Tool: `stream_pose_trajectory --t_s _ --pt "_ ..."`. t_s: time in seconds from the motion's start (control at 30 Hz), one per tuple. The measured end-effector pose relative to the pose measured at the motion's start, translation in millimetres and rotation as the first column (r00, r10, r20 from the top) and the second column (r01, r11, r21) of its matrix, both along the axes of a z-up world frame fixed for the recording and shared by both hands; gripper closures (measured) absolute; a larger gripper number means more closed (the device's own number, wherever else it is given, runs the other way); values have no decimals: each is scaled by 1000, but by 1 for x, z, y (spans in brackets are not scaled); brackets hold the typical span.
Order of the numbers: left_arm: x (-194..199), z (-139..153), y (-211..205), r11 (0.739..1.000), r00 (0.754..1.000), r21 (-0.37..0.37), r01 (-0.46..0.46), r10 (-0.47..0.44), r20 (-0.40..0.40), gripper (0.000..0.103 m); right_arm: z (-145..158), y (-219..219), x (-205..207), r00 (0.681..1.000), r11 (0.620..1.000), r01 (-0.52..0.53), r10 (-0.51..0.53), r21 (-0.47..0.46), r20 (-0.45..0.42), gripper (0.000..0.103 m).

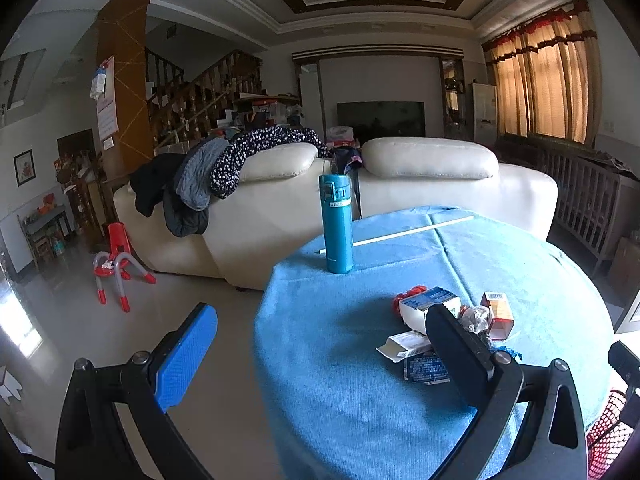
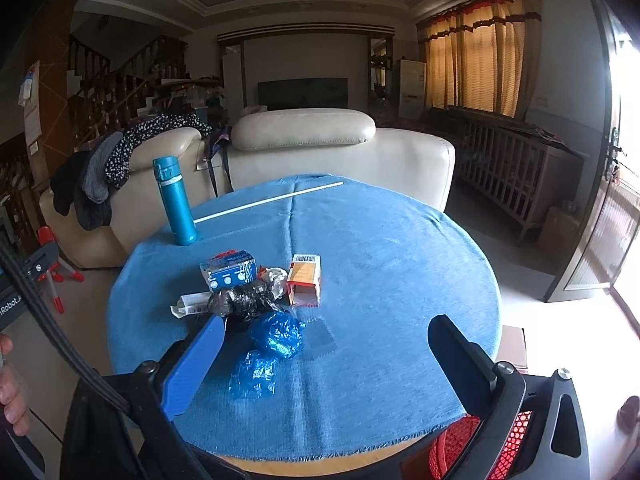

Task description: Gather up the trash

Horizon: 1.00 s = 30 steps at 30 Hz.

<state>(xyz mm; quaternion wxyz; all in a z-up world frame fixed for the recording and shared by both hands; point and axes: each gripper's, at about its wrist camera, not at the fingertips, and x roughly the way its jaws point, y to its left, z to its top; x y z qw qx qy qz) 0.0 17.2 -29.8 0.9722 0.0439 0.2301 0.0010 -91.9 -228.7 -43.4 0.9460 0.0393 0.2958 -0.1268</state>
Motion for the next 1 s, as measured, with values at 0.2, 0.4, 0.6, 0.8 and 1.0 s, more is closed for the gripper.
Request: stream_pose_trajectory --t_s 0.2,0.4,0.6,0.8,1.0 --pt "2 -5 2 1000 1000 1 -7 7 -9 0 -3 4 3 1000 1000 -3 3 -4 -10 0" --pt "4 -6 6 1000 1000 -5 -15 15 -13 0 -3 8 6 1000 1000 -8 8 -8 -16 0" --pt "5 -7 12 1000 1000 -11 -22 22 -16 0 -2 16 8 1000 1000 -21 21 -20 -20 0" --pt "6 -8 17 999 999 -14 -29 29 -20 0 -2 22 12 999 999 -31 31 -32 -29 0" --pt "9 -10 20 999 999 -15 -32 32 -27 0 -4 25 15 999 999 -36 35 -34 -37 0"
